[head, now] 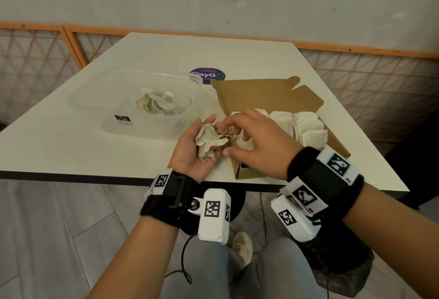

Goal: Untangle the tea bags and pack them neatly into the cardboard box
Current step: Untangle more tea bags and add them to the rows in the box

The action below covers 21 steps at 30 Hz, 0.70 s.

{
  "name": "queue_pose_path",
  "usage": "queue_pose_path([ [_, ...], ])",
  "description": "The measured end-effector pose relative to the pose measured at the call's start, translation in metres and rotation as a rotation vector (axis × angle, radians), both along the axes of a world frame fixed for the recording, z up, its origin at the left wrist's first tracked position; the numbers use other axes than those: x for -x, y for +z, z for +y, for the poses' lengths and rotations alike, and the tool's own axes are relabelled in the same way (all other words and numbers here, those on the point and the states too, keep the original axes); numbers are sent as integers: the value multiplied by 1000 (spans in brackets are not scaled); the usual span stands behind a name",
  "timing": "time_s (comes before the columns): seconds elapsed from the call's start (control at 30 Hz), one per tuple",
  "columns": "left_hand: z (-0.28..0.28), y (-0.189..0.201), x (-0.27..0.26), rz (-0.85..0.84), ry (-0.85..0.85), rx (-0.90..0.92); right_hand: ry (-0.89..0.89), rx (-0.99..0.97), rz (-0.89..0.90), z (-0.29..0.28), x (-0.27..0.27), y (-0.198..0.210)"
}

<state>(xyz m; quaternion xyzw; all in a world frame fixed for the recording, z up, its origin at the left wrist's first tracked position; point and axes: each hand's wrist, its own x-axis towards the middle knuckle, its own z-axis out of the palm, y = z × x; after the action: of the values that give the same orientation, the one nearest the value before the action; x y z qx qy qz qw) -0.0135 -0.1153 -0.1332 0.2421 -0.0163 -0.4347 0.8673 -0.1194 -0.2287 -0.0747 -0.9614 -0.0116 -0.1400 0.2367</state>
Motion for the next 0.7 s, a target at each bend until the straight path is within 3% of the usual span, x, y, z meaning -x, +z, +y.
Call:
queue_pose_path([
  [0.07,1,0,0,27,-10,6,20,101,86,6,-15,-2],
  [0.17,3,1,1,72,-31,84,-4,71,63,12,-30,-2],
  [0.3,2,2,1,26,-72,90,-90,-296,107,8,-36,5],
  [0.53,-1,18,5,-136,-35,-112,-245,-1003,68,-17,-24,11],
  [0.7,-22,52,17,-357,-81,-262,-199,-1228,-18,-32,-4,18],
])
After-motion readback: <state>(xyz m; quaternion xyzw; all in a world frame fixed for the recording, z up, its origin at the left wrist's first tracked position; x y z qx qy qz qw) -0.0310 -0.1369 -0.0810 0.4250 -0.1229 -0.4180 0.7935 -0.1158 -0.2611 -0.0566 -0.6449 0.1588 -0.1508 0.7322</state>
